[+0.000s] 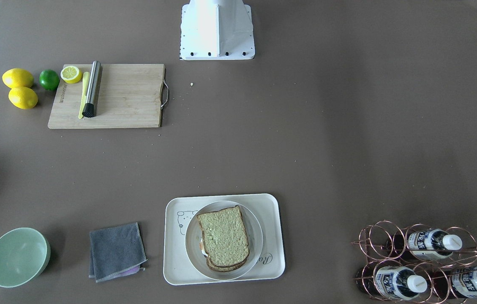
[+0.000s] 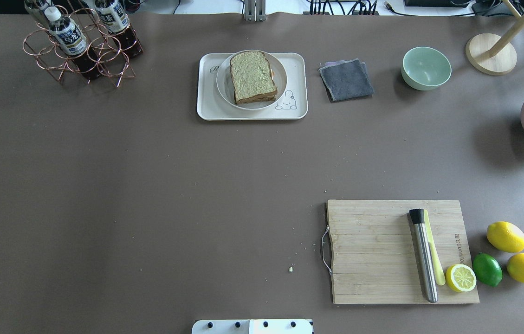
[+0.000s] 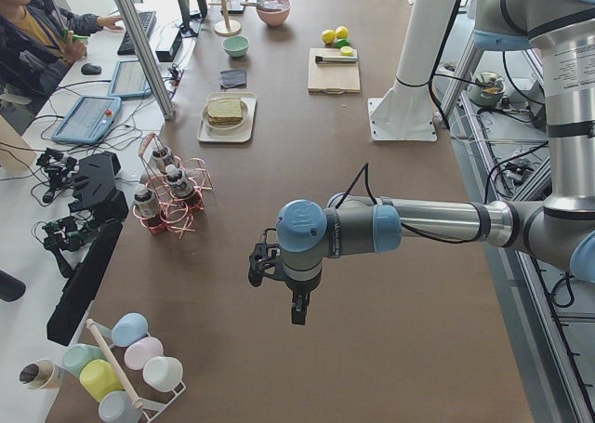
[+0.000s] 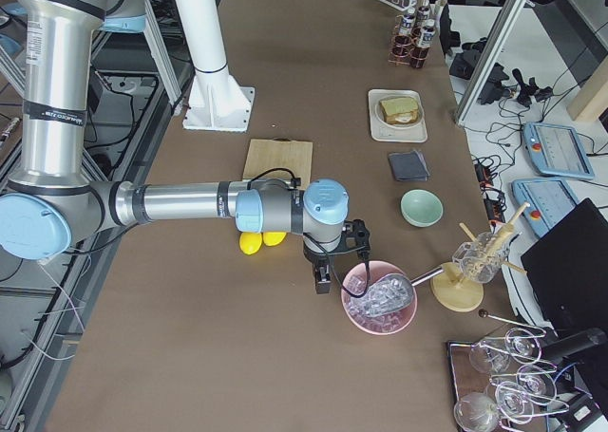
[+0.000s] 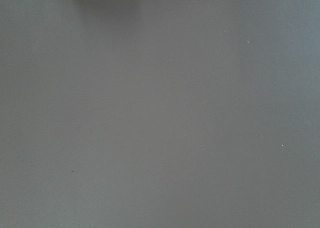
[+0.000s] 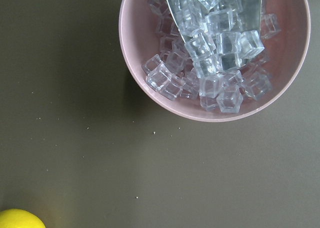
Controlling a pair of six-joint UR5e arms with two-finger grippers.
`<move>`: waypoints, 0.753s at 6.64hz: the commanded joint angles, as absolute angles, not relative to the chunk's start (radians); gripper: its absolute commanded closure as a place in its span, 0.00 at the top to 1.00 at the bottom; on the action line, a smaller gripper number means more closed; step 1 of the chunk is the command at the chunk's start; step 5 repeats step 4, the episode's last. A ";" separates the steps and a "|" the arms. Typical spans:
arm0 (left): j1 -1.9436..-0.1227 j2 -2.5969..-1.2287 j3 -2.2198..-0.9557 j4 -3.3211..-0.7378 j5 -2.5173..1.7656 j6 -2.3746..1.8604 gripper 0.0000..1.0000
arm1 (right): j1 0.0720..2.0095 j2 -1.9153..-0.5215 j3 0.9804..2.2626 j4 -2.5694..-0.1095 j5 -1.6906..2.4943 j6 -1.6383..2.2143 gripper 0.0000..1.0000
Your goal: Make sandwich and place on tray
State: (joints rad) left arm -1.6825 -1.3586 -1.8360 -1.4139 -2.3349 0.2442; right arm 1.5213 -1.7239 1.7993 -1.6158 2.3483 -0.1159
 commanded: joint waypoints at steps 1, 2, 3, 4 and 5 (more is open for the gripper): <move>-1.680 -1.370 -1.827 -1.414 -2.332 0.241 0.98 | 1.503 -1.724 1.802 -1.617 2.344 -0.112 1.00; -1.677 -1.367 -1.828 -1.416 -2.332 0.244 0.98 | 1.503 -1.726 1.792 -1.617 2.342 -0.113 1.00; -1.681 -1.353 -1.860 -1.416 -2.335 0.248 0.98 | 1.503 -1.729 1.802 -1.617 2.348 -0.114 1.00; -1.680 -1.342 -1.894 -1.414 -2.335 0.242 0.98 | 1.500 -1.720 1.792 -1.617 2.342 -0.114 1.00; -1.680 -1.342 -1.894 -1.414 -2.335 0.242 0.98 | 1.500 -1.720 1.792 -1.617 2.342 -0.114 1.00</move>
